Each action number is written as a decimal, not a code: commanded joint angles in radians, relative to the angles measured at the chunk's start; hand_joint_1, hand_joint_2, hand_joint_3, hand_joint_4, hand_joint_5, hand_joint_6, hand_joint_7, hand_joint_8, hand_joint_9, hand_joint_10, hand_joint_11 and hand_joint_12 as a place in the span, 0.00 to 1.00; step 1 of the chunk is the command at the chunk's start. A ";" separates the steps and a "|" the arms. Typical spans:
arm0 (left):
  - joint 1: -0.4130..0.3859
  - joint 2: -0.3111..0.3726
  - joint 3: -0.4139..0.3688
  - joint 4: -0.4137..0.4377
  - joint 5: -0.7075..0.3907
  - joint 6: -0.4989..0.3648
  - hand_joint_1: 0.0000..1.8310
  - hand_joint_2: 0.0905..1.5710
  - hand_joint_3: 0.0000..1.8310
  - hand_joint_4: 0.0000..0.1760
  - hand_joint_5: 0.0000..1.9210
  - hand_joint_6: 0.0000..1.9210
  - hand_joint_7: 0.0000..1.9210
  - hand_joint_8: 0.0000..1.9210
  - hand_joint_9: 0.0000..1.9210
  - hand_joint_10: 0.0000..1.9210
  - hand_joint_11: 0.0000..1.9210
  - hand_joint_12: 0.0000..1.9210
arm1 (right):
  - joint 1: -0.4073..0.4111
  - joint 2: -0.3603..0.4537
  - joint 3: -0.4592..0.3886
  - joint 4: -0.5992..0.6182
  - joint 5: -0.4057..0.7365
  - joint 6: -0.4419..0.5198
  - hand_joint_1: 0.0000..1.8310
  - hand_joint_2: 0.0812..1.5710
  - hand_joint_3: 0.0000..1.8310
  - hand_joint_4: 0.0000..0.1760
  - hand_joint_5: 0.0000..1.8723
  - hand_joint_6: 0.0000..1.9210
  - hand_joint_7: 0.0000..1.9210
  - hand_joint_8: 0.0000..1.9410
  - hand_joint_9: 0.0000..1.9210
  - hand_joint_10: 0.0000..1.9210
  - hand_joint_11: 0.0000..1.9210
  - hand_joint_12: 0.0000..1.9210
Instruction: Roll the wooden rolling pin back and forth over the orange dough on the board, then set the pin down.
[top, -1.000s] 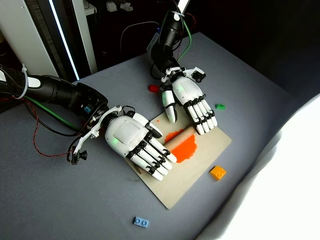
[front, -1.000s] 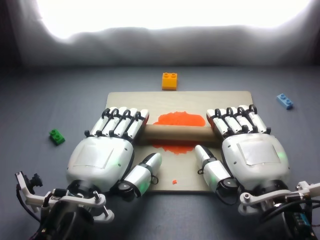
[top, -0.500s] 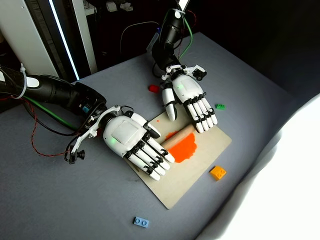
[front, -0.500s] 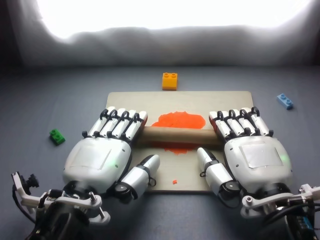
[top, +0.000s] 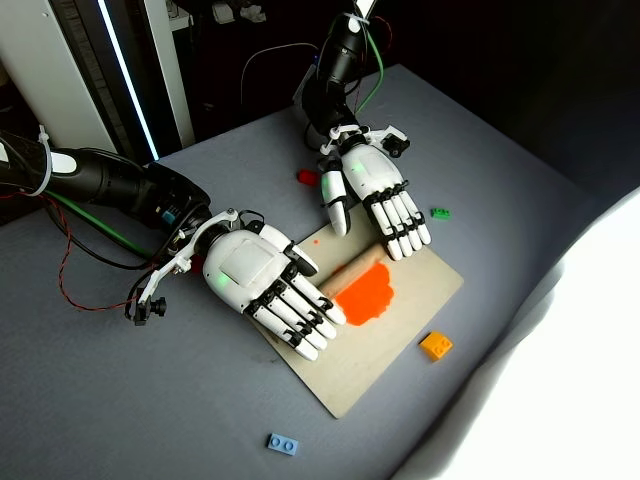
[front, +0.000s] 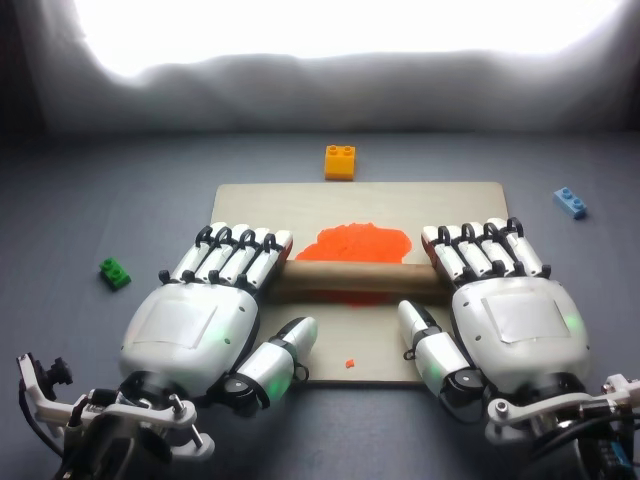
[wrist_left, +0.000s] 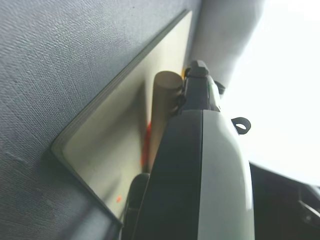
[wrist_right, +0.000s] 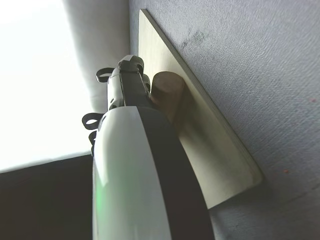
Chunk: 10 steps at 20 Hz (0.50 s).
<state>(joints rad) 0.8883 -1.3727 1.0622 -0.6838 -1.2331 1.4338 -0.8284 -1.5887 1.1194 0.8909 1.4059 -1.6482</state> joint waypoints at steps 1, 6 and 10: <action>0.004 0.008 -0.002 0.049 -0.083 -0.009 0.00 0.94 0.00 0.00 0.06 0.00 0.08 0.00 0.04 0.00 0.00 0.03 | -0.006 0.004 -0.005 -0.036 0.062 -0.003 0.00 0.94 0.00 0.00 0.12 0.00 0.13 0.00 0.10 0.00 0.00 0.15; 0.011 0.016 -0.014 0.051 -0.092 -0.022 0.00 0.94 0.00 0.00 0.06 0.00 0.08 0.00 0.05 0.00 0.00 0.02 | -0.007 0.004 -0.013 -0.037 0.062 -0.003 0.00 0.94 0.00 0.00 0.12 0.00 0.14 0.00 0.11 0.00 0.00 0.15; 0.013 0.025 -0.025 0.055 -0.096 -0.023 0.00 0.94 0.00 0.00 0.06 0.00 0.08 0.00 0.05 0.00 0.00 0.05 | -0.012 0.004 -0.019 -0.052 0.065 -0.003 0.00 0.94 0.00 0.00 0.13 0.00 0.14 0.00 0.11 0.00 0.00 0.16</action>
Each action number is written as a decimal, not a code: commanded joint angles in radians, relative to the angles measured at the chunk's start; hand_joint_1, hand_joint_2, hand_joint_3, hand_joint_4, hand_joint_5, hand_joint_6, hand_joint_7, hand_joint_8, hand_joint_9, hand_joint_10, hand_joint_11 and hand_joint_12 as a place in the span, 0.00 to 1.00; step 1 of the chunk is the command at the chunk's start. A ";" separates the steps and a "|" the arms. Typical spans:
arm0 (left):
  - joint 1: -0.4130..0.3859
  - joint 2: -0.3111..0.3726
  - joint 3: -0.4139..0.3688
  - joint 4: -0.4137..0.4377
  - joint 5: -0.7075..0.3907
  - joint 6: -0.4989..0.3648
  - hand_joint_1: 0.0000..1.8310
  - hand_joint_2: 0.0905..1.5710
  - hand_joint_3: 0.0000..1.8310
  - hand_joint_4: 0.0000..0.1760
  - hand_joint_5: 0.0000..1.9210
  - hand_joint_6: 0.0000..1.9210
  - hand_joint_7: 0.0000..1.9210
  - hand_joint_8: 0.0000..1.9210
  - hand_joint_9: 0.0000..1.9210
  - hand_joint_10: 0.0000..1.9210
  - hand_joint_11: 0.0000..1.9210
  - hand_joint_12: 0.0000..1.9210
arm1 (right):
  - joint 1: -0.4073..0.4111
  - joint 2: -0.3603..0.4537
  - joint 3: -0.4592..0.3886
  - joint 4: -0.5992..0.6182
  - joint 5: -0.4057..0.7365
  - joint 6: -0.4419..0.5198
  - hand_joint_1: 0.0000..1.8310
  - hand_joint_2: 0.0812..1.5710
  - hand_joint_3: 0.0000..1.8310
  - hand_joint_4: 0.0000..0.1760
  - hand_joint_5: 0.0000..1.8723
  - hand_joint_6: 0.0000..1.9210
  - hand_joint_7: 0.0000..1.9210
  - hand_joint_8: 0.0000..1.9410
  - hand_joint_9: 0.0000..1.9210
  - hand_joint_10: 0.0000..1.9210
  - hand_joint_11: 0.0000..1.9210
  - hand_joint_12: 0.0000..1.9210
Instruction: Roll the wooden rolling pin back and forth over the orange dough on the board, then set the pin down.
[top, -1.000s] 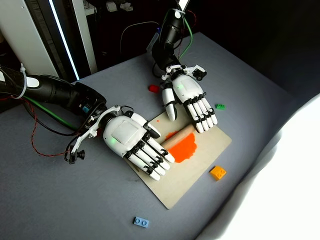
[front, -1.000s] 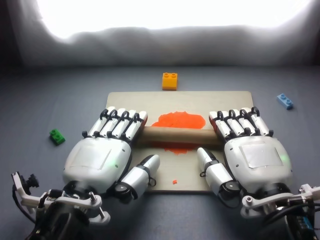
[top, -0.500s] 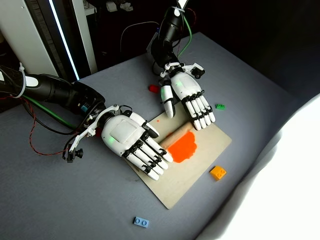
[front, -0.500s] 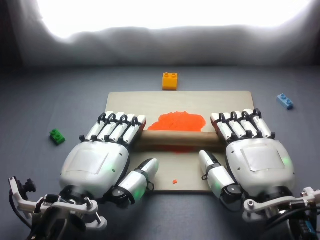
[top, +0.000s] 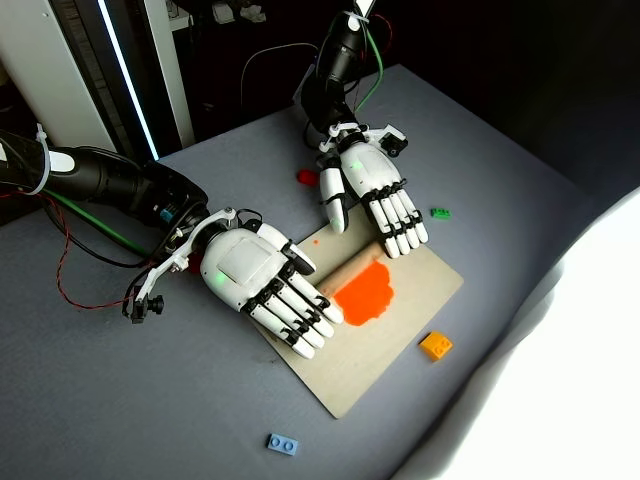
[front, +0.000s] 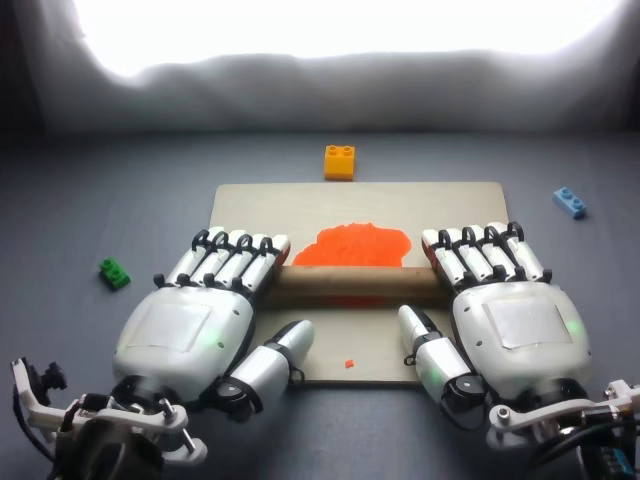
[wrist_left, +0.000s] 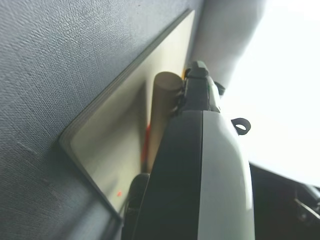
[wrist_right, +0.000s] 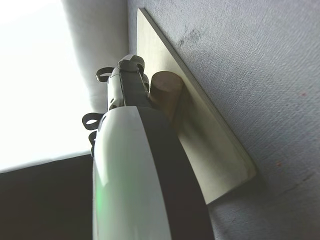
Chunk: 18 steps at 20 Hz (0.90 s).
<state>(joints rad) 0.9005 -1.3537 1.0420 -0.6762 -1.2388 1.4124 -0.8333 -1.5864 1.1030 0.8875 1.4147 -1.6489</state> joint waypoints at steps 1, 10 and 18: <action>0.001 0.009 -0.008 0.050 -0.091 -0.002 0.00 0.94 0.00 0.00 0.06 0.00 0.08 0.00 0.05 0.00 0.00 0.05 | -0.008 0.002 -0.004 -0.049 0.057 -0.004 0.00 0.94 0.00 0.00 0.13 0.00 0.14 0.00 0.11 0.00 0.00 0.16; 0.027 0.024 -0.048 0.074 -0.113 -0.022 0.00 0.94 0.00 0.00 0.07 0.00 0.09 0.00 0.05 0.00 0.00 0.06 | -0.011 0.002 -0.012 -0.055 0.065 -0.006 0.00 0.93 0.00 0.00 0.12 0.00 0.14 0.00 0.11 0.00 0.00 0.17; 0.040 0.028 -0.053 0.092 -0.128 -0.025 0.00 0.95 0.00 0.00 0.07 0.00 0.09 0.00 0.05 0.00 0.00 0.07 | -0.016 0.003 -0.021 -0.058 0.074 -0.014 0.00 0.94 0.00 0.00 0.13 0.00 0.15 0.00 0.12 0.00 0.00 0.23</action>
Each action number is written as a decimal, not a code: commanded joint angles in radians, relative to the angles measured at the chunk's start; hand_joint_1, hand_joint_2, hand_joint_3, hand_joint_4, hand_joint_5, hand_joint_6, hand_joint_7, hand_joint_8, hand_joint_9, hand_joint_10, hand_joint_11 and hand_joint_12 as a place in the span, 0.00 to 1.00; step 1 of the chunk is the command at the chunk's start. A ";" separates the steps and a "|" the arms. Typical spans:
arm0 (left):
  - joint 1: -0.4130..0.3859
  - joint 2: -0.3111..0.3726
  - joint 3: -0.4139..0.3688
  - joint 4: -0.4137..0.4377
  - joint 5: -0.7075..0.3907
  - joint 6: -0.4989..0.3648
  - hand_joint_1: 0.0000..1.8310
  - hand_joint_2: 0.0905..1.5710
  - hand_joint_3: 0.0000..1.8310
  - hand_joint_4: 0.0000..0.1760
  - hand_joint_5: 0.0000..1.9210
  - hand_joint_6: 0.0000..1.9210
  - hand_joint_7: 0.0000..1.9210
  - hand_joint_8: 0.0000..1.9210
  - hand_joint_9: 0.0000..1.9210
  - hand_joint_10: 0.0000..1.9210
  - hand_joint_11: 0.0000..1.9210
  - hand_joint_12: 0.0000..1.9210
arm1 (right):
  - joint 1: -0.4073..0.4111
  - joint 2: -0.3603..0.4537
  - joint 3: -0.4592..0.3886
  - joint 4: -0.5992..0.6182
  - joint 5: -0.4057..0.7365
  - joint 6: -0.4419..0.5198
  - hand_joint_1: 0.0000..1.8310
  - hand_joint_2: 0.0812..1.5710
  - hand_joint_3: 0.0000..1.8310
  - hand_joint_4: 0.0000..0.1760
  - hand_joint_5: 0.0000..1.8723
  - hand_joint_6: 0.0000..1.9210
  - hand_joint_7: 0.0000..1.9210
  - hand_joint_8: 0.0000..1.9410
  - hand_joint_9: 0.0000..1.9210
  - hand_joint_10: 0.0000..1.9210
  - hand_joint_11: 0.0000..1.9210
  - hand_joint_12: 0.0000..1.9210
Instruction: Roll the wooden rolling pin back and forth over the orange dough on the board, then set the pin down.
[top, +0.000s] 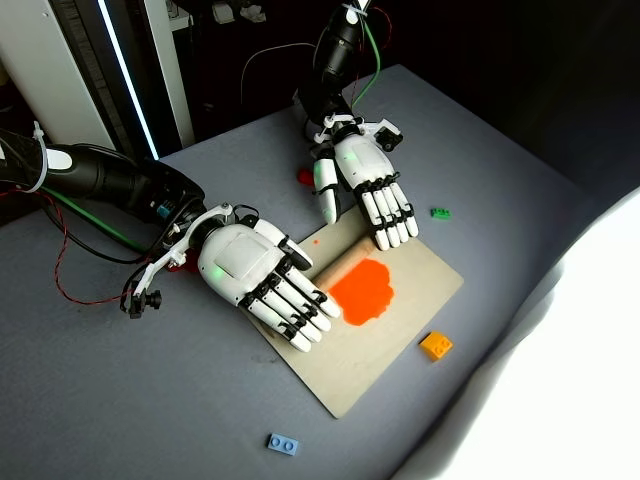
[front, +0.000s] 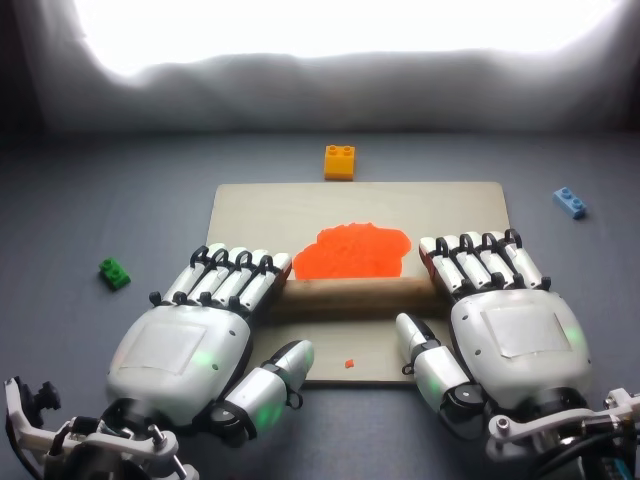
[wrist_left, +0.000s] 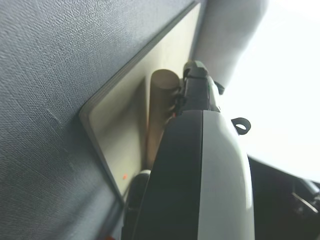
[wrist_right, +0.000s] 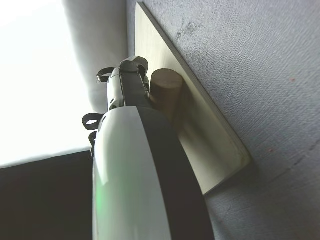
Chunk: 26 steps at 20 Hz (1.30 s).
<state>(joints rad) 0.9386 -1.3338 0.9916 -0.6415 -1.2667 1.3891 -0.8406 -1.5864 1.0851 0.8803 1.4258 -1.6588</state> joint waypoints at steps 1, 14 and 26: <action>0.004 0.010 -0.004 0.058 -0.104 -0.004 0.00 0.95 0.00 0.00 0.07 0.00 0.09 0.00 0.06 0.00 0.00 0.08 | -0.010 0.003 -0.006 -0.050 0.066 -0.008 0.00 0.94 0.00 0.00 0.13 0.00 0.14 0.00 0.11 0.00 0.00 0.22; 0.025 0.022 -0.043 0.067 -0.122 -0.009 0.00 0.94 0.00 0.00 0.07 0.00 0.09 0.00 0.05 0.00 0.00 0.06 | -0.022 0.005 -0.026 -0.053 0.080 -0.033 0.00 0.93 0.00 0.00 0.12 0.00 0.14 0.00 0.11 0.00 0.00 0.17; 0.038 0.025 -0.057 0.070 -0.122 -0.006 0.00 0.95 0.00 0.00 0.07 0.00 0.09 0.00 0.05 0.00 0.00 0.04 | -0.026 0.006 -0.037 -0.057 0.089 -0.045 0.00 0.93 0.00 0.00 0.12 0.00 0.14 0.00 0.11 0.00 0.00 0.21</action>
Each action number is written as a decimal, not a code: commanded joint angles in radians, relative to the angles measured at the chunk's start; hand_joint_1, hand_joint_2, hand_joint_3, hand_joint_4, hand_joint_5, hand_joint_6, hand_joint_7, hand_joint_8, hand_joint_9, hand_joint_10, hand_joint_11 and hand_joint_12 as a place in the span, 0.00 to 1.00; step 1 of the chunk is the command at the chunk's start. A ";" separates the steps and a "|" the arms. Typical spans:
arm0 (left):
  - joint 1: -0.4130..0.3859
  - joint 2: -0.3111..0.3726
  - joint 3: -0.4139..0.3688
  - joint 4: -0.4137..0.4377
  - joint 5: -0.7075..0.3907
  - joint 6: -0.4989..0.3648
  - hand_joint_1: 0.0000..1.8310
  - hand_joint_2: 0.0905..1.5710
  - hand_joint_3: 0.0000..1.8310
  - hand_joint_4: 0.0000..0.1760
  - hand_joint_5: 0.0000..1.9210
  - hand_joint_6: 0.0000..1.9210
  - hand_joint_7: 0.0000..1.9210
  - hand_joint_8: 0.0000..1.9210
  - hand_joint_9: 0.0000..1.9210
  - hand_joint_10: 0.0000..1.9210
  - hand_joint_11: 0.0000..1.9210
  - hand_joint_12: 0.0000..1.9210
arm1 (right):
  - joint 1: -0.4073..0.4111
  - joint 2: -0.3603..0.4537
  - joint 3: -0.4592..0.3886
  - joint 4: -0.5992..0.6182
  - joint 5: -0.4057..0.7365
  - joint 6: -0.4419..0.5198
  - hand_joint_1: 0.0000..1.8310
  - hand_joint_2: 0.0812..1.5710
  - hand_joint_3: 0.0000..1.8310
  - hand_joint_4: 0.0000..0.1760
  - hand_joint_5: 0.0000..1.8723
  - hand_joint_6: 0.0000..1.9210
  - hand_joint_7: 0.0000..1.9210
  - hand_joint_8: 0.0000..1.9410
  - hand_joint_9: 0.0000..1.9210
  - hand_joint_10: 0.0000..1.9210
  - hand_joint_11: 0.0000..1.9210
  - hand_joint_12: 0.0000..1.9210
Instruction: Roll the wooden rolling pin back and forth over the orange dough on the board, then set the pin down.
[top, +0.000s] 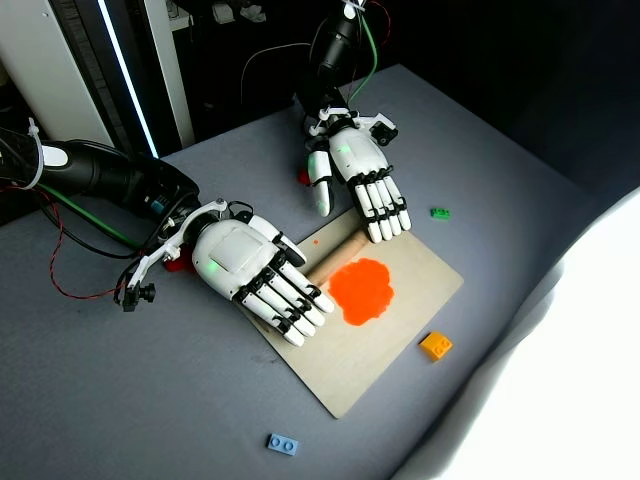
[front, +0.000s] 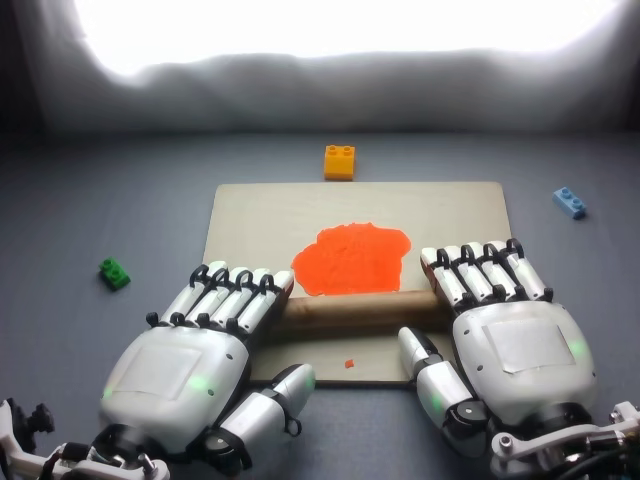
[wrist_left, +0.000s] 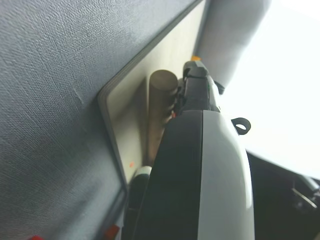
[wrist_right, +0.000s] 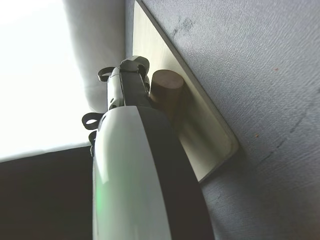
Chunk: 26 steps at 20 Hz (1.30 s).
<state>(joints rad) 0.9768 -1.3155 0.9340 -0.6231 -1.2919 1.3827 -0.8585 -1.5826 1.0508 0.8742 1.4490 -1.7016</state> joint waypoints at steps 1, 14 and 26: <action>0.003 0.007 -0.003 0.052 -0.097 0.000 0.00 0.95 0.00 0.00 0.07 0.00 0.09 0.00 0.06 0.00 0.00 0.04 | -0.009 0.002 -0.005 -0.051 0.067 -0.004 0.00 0.93 0.00 0.00 0.12 0.00 0.15 0.00 0.11 0.00 0.00 0.21; 0.036 0.008 -0.012 0.065 -0.129 -0.003 0.00 0.95 0.00 0.00 0.05 0.00 0.07 0.00 0.04 0.00 0.00 0.00 | -0.010 0.002 -0.018 -0.051 0.075 -0.010 0.00 0.93 0.00 0.00 0.12 0.00 0.15 0.00 0.12 0.00 0.00 0.23; 0.038 0.007 -0.030 0.064 -0.134 -0.011 0.00 0.95 0.00 0.00 0.06 0.00 0.09 0.01 0.05 0.01 0.01 0.01 | -0.007 0.003 -0.022 -0.051 0.075 -0.013 0.00 0.93 0.00 0.00 0.11 0.00 0.14 0.00 0.10 0.00 0.00 0.17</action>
<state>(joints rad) 1.0138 -1.3098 0.9085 -0.6132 -1.3247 1.3739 -0.8646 -1.5814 1.0340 0.8745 1.4643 -1.7081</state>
